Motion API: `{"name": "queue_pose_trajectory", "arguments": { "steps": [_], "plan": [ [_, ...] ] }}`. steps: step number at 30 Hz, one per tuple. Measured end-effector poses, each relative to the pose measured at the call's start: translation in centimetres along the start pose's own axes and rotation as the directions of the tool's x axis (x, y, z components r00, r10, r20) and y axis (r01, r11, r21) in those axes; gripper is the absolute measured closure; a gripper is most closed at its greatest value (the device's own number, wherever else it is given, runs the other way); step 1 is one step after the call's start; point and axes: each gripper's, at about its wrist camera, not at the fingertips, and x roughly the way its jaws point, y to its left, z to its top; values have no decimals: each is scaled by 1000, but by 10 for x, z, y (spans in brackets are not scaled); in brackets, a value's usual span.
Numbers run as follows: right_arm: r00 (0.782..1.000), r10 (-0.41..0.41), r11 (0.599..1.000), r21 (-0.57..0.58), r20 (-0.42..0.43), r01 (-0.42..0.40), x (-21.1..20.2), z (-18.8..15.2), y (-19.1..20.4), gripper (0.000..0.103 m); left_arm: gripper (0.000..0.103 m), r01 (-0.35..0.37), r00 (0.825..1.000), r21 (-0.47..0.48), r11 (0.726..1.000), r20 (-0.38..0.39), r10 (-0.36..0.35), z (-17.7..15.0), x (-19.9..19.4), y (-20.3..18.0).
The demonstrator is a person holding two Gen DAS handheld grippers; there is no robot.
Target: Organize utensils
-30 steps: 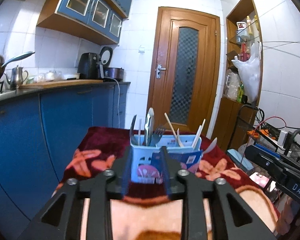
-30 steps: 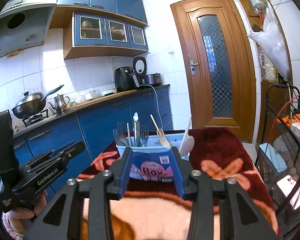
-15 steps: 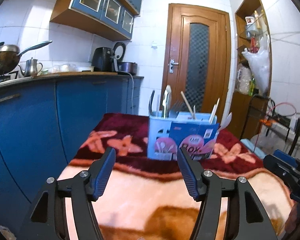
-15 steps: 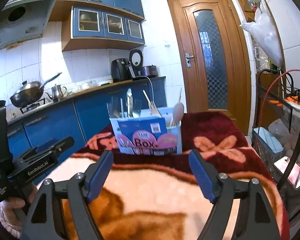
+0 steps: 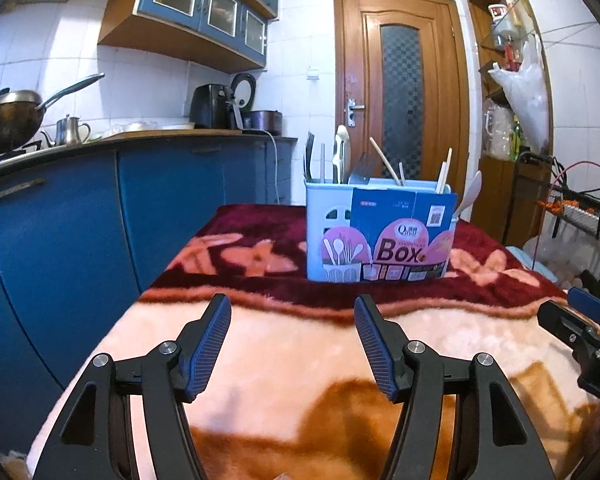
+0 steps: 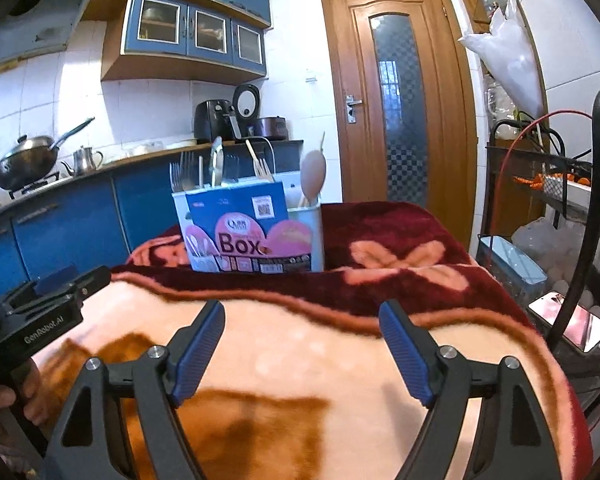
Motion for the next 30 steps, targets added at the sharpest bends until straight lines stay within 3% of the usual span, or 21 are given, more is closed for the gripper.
{"name": "queue_pose_trajectory", "arguments": {
  "steps": [30],
  "plan": [
    [1000,21,999,49,11,-22,-3,-3,-5,21,37,-17,1000,-11,1000,-22,17,-6,6,-1]
  ]
}}
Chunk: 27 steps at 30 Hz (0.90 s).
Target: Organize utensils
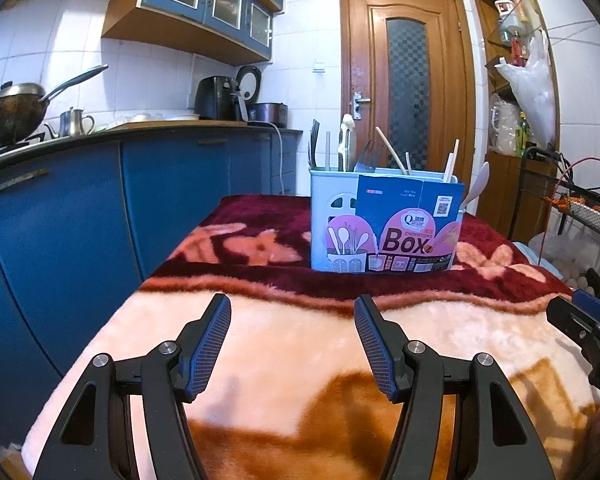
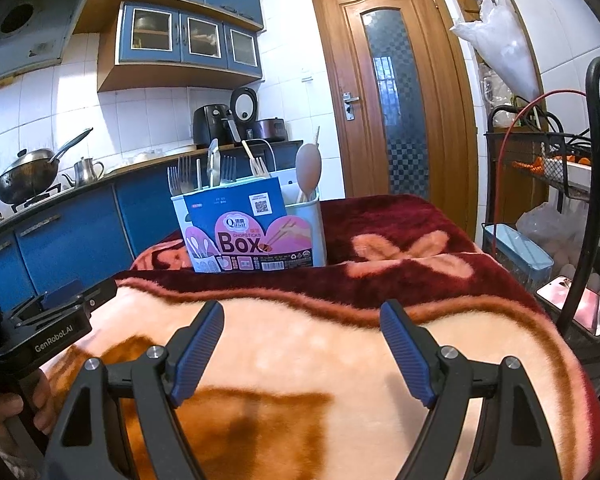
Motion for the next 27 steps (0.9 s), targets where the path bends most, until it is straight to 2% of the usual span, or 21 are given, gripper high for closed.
{"name": "queue_pose_trajectory", "arguments": {
  "steps": [27],
  "plan": [
    [1000,3,1000,4,0,-3,-1,0,1,20,37,4,1000,10,1000,2,-4,-1,0,-1]
  ]
}}
